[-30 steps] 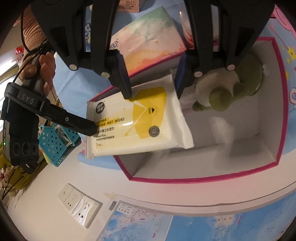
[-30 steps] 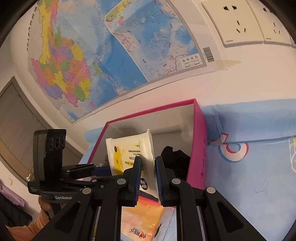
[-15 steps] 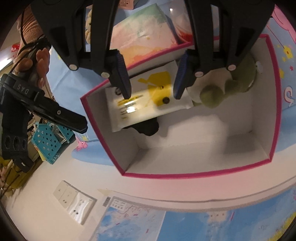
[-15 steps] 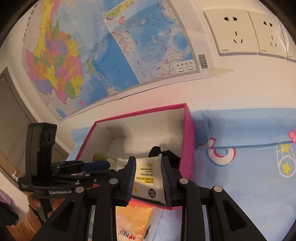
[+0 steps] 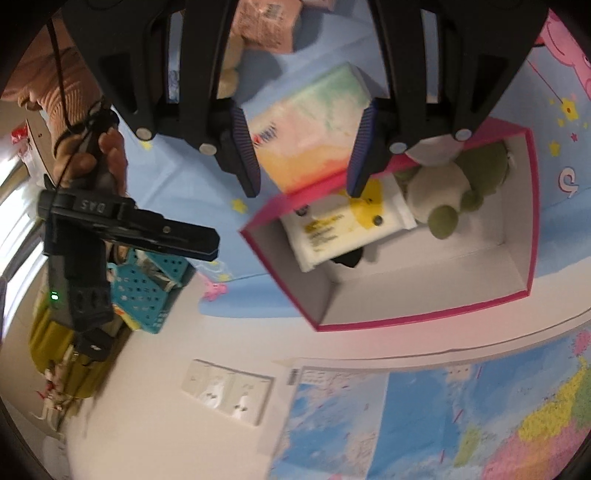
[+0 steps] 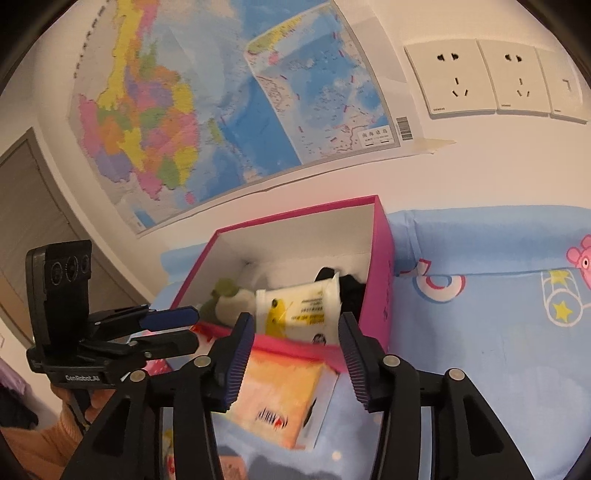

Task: Organize soft objects
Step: 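Move the left gripper down to the beige teddy bear on the sheet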

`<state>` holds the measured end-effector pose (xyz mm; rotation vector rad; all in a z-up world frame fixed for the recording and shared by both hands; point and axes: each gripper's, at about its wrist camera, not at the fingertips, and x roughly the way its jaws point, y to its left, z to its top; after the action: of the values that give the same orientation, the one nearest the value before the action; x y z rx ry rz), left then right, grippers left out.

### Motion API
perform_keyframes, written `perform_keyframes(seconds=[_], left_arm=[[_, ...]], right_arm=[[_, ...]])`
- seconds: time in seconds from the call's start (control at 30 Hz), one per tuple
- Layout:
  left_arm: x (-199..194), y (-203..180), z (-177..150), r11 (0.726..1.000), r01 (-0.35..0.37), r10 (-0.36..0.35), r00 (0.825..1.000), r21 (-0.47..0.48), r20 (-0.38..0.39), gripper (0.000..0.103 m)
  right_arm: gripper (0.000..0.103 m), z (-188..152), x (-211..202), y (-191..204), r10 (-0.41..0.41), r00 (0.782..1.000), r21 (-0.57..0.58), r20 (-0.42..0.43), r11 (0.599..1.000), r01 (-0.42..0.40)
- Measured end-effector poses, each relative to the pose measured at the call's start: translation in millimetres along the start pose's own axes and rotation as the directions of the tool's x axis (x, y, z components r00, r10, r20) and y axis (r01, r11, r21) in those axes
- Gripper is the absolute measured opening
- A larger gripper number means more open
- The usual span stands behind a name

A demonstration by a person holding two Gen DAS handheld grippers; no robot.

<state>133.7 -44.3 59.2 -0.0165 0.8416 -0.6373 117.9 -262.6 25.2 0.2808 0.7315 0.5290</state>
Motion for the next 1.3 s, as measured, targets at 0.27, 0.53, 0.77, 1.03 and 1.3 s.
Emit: perform_keyframes(seconds=[0.27,0.53,0.77,1.03,1.3], left_arm=[[-15,-24,-36,0.998,0.054,-0.053,0.998,0.043,-0.013,0.052],[-4,-44,-78,0.992,0.108,-0.102,0.990,0.057,-0.098,0.052],[11,-55,-104,0.987,0.156,-0.147,0.975,0.040,-0.169,0.052],[27,-65,-117,0.986,0.163,-0.151,0.965,0.038,-0.215,0.052],[40,-66,-121,0.988,0.146,-0.132,0.959,0.041,-0.250,0.052]], right_arm=[[0.058,-34,-27,7,0.017,0.999,-0.013,-0.028,1.000,-0.017],[0.060,-84,-35,-4,-0.039,0.991,0.013,-0.130,0.999,0.041],[0.061,-116,-30,-15,-0.078,0.975,0.047,-0.207,0.995,0.089],[0.061,-142,-34,-25,-0.107,0.960,0.066,-0.259,0.990,0.128],[0.061,-135,-35,-12,-0.094,0.972,0.037,-0.215,0.994,0.104]])
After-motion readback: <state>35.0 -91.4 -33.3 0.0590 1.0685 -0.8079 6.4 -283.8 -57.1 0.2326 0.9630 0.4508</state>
